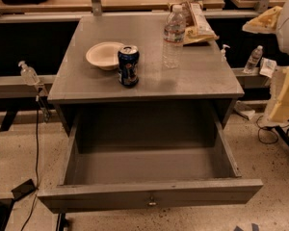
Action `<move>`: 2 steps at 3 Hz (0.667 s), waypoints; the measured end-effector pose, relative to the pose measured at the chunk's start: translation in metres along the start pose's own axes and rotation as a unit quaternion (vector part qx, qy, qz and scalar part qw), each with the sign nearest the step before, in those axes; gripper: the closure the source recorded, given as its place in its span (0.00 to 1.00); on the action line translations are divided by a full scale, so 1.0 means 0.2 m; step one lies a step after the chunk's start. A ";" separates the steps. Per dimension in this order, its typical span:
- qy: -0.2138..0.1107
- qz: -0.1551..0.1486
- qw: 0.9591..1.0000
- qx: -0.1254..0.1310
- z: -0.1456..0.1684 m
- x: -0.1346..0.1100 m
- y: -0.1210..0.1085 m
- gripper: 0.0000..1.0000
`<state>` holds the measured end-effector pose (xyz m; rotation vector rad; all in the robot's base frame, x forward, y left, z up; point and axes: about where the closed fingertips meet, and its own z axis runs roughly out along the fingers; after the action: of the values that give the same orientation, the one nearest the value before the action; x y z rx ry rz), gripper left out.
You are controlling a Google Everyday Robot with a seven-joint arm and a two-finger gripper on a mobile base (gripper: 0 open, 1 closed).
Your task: Place water bottle into top drawer
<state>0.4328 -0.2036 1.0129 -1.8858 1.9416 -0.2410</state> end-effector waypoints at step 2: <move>-0.005 0.014 1.000 0.012 0.08 0.08 -0.14 0.00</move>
Offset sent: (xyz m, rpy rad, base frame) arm 0.0564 -0.0213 -0.0160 0.0326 -0.0100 -0.0430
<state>0.4650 -0.2179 1.0075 -1.8392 1.9491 -0.2466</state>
